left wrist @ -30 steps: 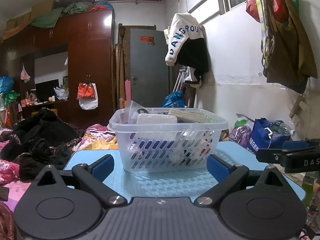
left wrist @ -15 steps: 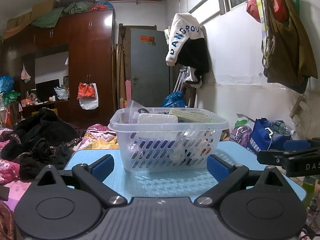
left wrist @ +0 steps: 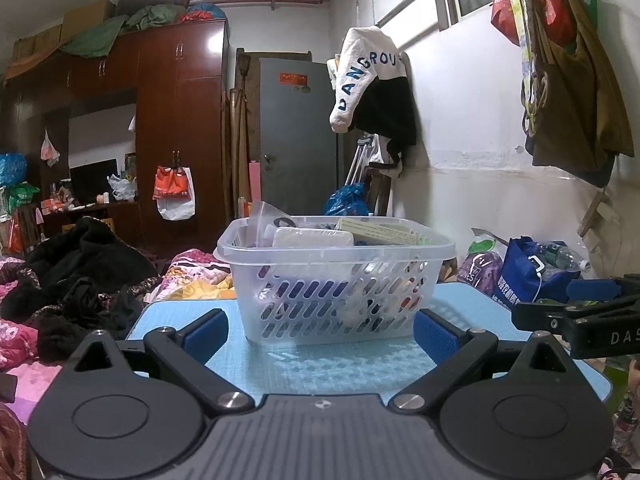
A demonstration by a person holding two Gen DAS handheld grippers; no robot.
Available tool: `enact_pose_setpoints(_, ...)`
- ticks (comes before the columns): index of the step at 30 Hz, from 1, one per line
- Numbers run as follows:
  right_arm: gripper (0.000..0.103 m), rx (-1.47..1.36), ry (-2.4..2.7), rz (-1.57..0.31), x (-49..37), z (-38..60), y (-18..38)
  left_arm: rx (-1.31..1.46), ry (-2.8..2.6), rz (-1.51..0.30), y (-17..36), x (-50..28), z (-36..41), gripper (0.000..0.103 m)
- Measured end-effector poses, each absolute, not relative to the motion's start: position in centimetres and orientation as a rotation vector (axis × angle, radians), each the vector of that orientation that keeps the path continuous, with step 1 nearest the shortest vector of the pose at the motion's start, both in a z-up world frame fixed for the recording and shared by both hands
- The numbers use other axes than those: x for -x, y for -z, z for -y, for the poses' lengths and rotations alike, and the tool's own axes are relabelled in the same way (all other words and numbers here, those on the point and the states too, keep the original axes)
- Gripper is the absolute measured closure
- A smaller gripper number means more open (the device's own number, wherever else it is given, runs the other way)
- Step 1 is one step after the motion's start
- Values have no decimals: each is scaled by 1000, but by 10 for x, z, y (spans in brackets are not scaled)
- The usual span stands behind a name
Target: Organize objects
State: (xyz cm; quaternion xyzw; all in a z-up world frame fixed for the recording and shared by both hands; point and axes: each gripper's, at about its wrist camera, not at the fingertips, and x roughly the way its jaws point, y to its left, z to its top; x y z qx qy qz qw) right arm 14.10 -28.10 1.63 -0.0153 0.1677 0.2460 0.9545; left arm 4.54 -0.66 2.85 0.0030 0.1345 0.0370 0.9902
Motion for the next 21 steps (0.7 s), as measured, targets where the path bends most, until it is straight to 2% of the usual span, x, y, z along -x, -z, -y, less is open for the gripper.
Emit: enact_pose_setpoints(21, 0, 35, -502, -337, -140, 281, -17, -12, -74, -267, -29, -44, 7, 3)
